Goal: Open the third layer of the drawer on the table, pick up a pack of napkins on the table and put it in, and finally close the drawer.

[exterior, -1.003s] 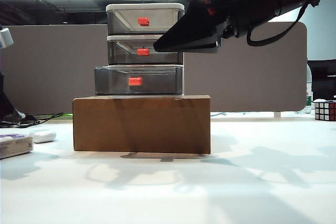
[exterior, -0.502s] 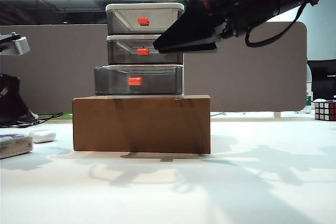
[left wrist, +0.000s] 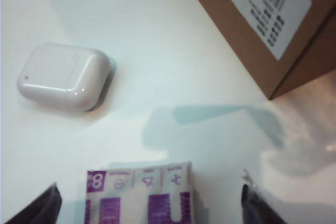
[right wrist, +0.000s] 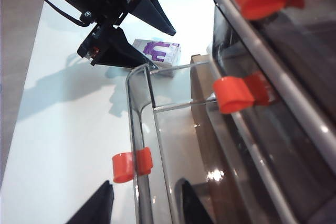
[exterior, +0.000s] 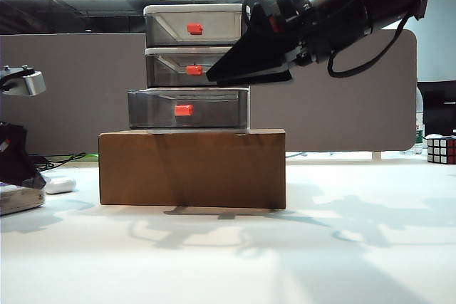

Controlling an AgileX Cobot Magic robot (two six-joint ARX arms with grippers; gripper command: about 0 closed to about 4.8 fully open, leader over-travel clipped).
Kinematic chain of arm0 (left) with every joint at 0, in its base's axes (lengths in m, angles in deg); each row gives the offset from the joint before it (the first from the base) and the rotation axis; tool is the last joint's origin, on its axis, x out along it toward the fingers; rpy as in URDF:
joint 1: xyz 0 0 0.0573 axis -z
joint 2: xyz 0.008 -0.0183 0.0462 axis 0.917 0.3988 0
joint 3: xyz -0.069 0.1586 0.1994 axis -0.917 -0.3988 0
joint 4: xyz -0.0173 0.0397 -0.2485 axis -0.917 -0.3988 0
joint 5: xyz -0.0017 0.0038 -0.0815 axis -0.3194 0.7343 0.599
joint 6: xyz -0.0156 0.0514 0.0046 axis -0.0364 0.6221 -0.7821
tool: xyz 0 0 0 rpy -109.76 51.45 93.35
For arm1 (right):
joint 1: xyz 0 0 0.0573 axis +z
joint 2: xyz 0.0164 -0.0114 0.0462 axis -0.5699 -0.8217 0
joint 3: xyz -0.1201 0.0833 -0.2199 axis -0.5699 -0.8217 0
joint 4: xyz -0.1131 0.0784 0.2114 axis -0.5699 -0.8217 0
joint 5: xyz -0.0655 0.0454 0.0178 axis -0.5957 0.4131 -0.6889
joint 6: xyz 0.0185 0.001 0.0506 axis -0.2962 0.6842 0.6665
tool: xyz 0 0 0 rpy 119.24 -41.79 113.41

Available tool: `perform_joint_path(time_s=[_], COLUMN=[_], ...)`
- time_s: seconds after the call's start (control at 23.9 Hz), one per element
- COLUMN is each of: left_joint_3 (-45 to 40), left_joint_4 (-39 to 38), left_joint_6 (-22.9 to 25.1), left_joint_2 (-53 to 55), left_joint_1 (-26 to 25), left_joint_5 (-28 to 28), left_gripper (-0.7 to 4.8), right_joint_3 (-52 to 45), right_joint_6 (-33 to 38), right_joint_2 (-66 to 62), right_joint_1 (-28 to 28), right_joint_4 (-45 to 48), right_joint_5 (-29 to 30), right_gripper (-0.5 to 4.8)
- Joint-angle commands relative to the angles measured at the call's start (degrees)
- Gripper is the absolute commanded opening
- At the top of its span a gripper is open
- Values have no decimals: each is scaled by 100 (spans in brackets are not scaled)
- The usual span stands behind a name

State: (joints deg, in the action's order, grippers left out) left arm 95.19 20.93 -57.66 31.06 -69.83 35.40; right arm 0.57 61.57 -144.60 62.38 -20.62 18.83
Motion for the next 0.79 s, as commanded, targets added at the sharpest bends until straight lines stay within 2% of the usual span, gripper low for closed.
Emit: perform_joint_path(time_s=[0.04, 0.63, 0.79], left_joint_3=[13, 138, 144], left_joint_4=[-28, -20, 33], left_joint_6=[146, 162, 160], left_joint_2=[52, 466, 466], left_joint_1=[-4, -7, -7], left_joint_5=[-144, -136, -136], left_gripper=[437, 436, 436], right_joint_3=[35, 35, 46], right_joint_6=[-2, 28, 20], right_joint_2=[-15, -87, -85], right_joint_1=[9, 17, 269], right_joint_4=[125, -223, -212], right_joint_5=[11, 184, 153], right_gripper=[180, 175, 175])
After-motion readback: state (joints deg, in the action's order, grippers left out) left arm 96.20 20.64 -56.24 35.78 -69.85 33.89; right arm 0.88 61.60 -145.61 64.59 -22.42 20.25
